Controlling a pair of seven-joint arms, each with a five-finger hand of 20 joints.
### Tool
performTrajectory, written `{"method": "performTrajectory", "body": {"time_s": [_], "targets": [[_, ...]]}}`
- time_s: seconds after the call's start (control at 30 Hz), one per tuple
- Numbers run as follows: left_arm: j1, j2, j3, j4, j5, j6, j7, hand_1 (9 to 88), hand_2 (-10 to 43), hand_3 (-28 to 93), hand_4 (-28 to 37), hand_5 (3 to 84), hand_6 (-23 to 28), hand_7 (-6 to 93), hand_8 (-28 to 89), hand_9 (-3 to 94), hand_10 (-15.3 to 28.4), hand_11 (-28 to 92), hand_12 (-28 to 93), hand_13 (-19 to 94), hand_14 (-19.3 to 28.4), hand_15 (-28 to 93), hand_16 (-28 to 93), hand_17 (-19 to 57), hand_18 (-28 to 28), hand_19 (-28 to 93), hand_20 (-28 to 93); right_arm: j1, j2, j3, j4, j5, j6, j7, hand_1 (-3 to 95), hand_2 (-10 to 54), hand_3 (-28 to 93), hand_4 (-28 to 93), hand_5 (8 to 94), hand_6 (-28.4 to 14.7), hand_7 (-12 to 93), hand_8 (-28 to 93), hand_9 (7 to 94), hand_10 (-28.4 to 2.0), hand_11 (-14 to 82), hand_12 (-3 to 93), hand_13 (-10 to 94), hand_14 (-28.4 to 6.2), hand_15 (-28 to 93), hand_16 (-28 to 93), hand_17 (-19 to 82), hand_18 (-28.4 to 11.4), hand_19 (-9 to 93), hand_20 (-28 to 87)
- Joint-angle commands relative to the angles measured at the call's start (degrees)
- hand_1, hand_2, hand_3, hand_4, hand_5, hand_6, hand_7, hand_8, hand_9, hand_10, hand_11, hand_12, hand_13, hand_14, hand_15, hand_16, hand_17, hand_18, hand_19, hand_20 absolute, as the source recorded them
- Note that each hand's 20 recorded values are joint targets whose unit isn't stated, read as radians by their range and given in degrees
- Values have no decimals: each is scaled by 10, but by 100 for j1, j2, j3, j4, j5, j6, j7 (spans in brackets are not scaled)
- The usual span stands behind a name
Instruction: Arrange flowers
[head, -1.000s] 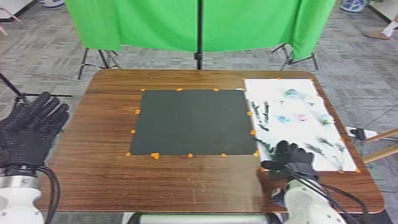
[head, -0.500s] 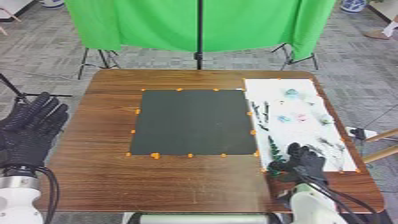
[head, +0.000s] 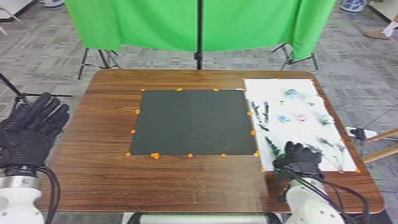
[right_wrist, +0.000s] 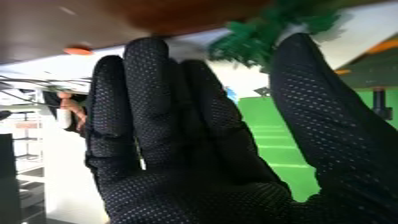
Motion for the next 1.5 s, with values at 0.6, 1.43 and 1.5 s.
{"method": "performTrajectory", "body": {"time_s": [0.6, 1.43, 1.5], "targets": [[10, -10, 87, 85, -19, 6, -43, 296, 120, 747, -239, 470, 95, 75, -78, 397, 141, 153, 109, 301, 152, 352, -60, -28, 139, 292, 154, -353, -74, -33, 598, 5, 1366, -967, 626, -95, 765, -257, 696, -15, 632, 155, 805, -102, 258, 542, 751, -77, 475, 475, 411, -238, 870, 280], [174, 145, -106, 227, -103, 362, 168, 299, 115, 743, -235, 468, 94, 75, -79, 396, 139, 153, 108, 300, 152, 351, -60, -27, 139, 291, 153, 2302, -643, -1500, 776, 1113, 1444, -1168, 618, -95, 765, -226, 761, -3, 554, 182, 876, -90, 182, 551, 834, -34, 367, 538, 422, -251, 811, 365], [130, 152, -44, 276, -102, 387, 164, 298, 117, 744, -235, 467, 92, 75, -79, 396, 138, 153, 108, 300, 151, 349, -60, -27, 139, 290, 153, 2580, -944, -1705, 1076, 1070, 1347, -1261, 617, -95, 766, -225, 762, -4, 553, 182, 876, -90, 182, 550, 834, -35, 369, 538, 424, -252, 813, 365]]}}
